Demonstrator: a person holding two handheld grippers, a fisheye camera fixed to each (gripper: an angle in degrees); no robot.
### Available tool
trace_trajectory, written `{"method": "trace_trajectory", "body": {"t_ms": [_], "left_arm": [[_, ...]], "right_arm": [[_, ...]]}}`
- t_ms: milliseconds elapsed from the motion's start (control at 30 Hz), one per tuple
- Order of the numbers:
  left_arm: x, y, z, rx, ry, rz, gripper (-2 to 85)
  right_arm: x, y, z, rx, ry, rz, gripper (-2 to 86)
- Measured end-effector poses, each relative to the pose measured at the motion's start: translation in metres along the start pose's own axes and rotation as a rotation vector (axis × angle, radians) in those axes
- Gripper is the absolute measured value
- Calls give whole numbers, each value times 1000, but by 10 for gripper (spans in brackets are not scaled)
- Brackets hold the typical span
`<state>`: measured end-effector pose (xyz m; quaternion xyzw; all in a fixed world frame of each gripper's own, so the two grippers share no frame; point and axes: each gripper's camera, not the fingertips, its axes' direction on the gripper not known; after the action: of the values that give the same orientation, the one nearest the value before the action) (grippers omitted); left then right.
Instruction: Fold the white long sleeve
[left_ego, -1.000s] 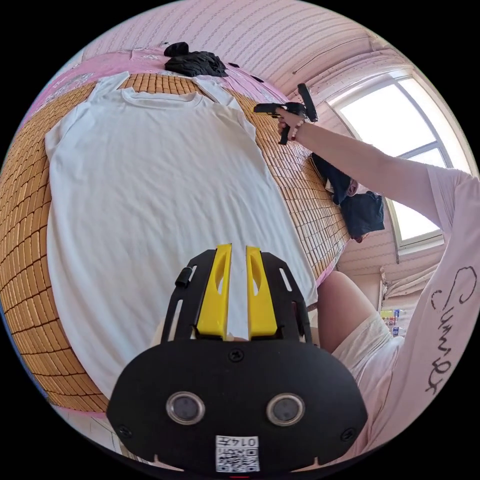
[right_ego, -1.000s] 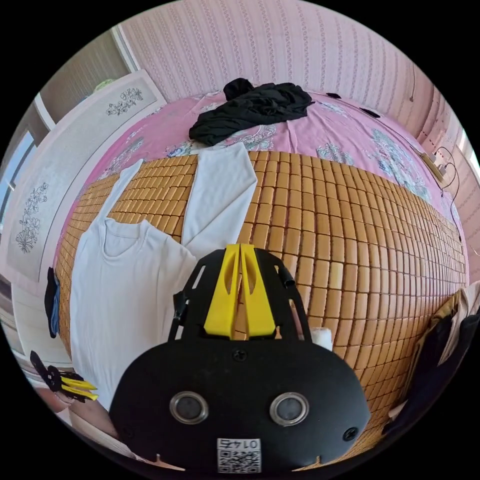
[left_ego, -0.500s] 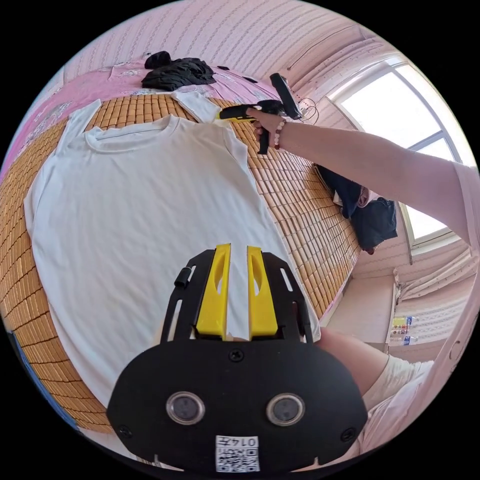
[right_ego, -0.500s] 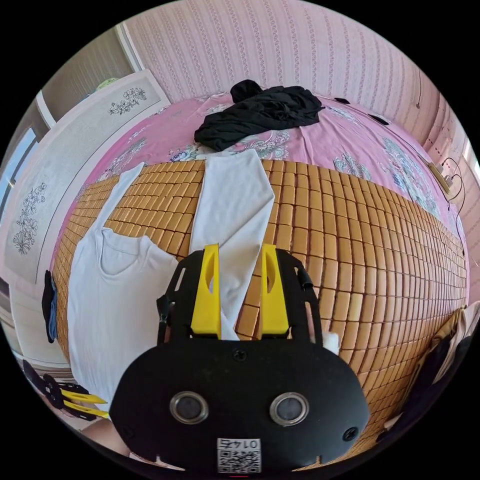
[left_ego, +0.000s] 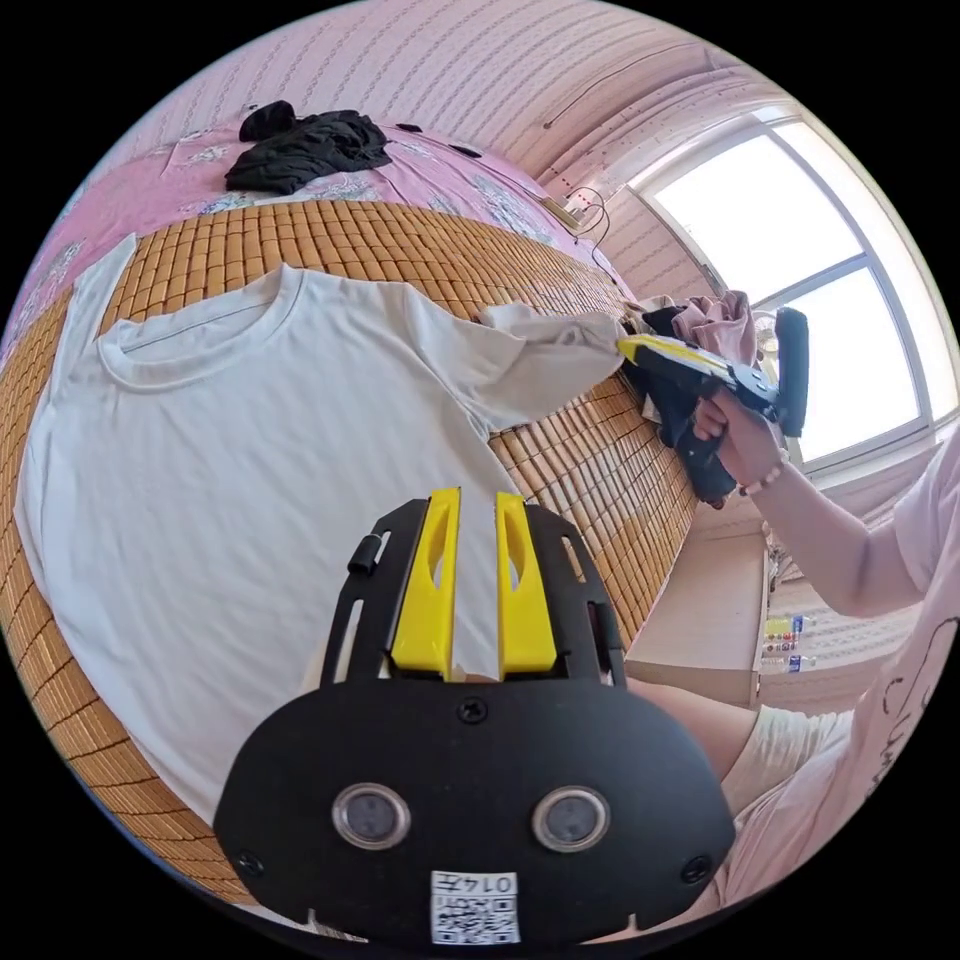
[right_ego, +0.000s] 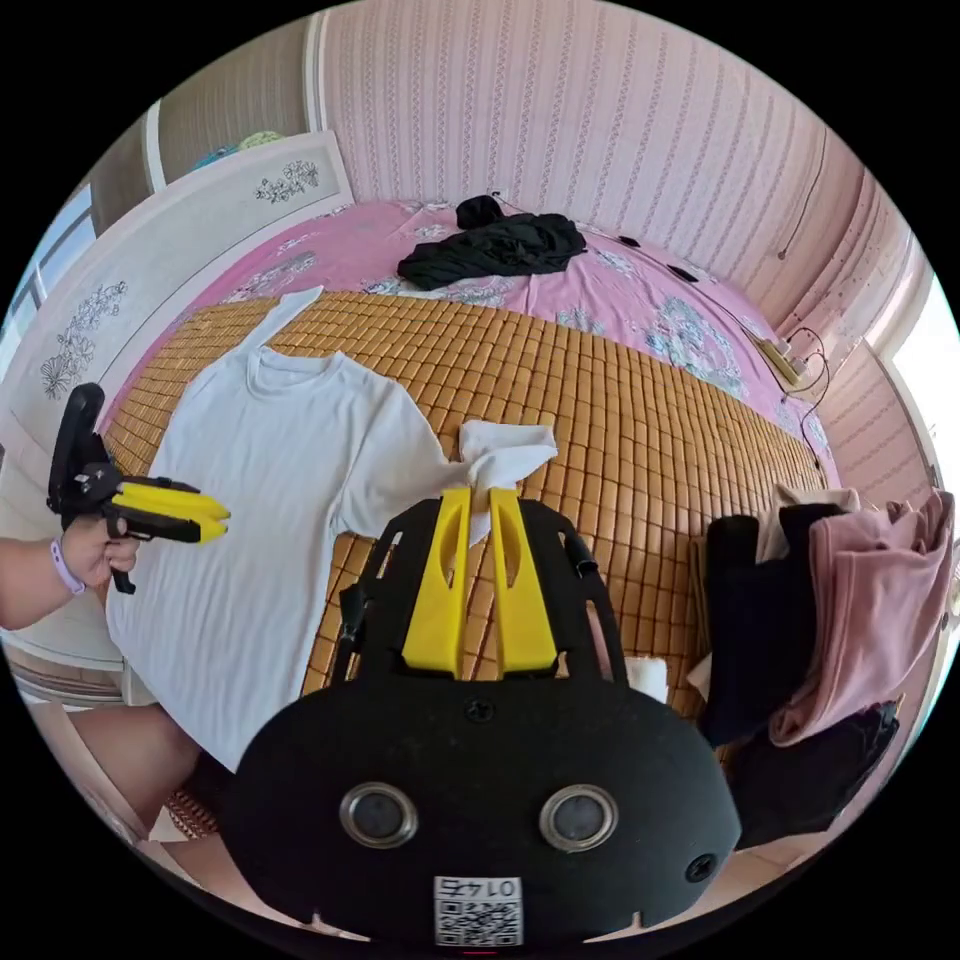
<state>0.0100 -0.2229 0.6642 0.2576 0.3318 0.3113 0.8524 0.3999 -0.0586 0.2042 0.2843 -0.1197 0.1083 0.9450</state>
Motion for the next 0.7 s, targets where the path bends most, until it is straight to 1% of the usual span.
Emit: {"method": "trace_trajectory", "body": {"t_ms": [67,133,167,233,333,367,433,467,533,633,667,700], "left_arm": [[1,-24,19,-5,-15,32,64],[1,-44,35,-8,-16,48,64],[4,-58,46,-4,-18,65,64],[10,-78,64,-11,-37,96,64],[23,-107,101,-46,-47,136,66],[29,-116,114,-54,-56,152,66],[37,-126,135,-71,-72,172,69],[40,-132,149,-89,-83,177,72],[44,-138,169,-118,-104,169,78],[50,-143,194,-151,-146,182,79],[51,-144,203,-169,-149,187,79],[51,-144,207,-180,-152,191,79]], "right_arm": [[17,24,-6,-50,37,106,52],[42,41,-3,-89,-11,220,71],[49,43,-1,-90,-21,253,76],[77,47,8,-68,-41,408,85],[106,44,20,-11,-48,540,86],[109,43,24,-18,-49,547,85],[114,40,42,-118,-124,550,74],[114,42,39,-94,-116,553,71],[117,60,20,-51,-91,535,16],[132,92,-11,-40,-226,588,-2],[134,99,-22,-26,-242,604,-3],[138,114,-49,24,-281,640,-3]]}}
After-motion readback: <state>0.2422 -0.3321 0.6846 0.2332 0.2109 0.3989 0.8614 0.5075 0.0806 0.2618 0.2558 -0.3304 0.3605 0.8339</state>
